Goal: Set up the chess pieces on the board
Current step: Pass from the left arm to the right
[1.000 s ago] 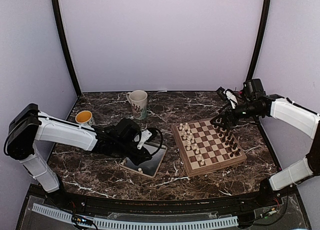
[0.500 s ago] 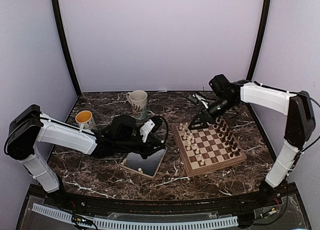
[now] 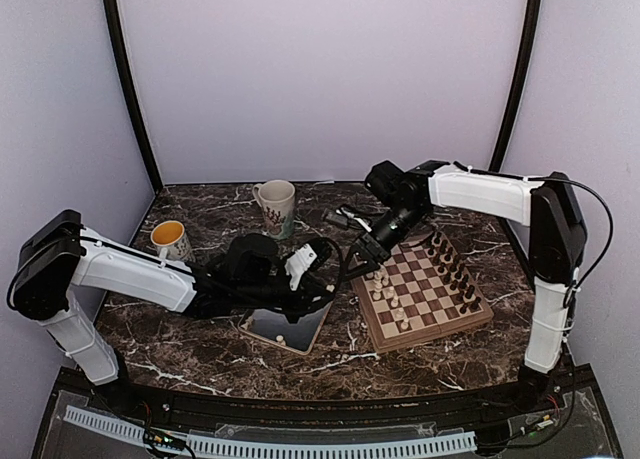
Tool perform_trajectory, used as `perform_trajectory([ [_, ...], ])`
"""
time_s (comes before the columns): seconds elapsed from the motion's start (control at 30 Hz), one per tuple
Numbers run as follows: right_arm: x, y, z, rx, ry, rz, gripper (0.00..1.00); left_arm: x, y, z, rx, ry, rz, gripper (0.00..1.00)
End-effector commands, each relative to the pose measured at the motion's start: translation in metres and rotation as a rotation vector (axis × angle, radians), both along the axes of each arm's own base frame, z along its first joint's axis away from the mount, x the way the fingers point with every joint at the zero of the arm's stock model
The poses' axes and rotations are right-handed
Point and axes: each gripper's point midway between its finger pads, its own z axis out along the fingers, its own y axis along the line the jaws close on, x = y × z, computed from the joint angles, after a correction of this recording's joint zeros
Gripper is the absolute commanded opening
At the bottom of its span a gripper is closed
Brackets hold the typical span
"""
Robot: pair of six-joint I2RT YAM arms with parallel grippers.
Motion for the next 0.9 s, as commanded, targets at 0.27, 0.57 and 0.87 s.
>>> perform_trajectory([
  [0.27,-0.027,0.026,0.000,0.014,0.056,0.091,0.42,-0.003,-0.009,0.012,-0.005,-0.018,-0.024,0.17],
  [0.57,-0.031,0.031,-0.006,0.013,0.080,0.107,0.27,-0.004,-0.009,0.014,-0.009,-0.022,-0.023,0.17],
  [0.87,-0.030,0.033,-0.005,0.019,0.070,0.110,0.09,0.000,-0.007,0.011,0.002,-0.031,0.001,0.25],
])
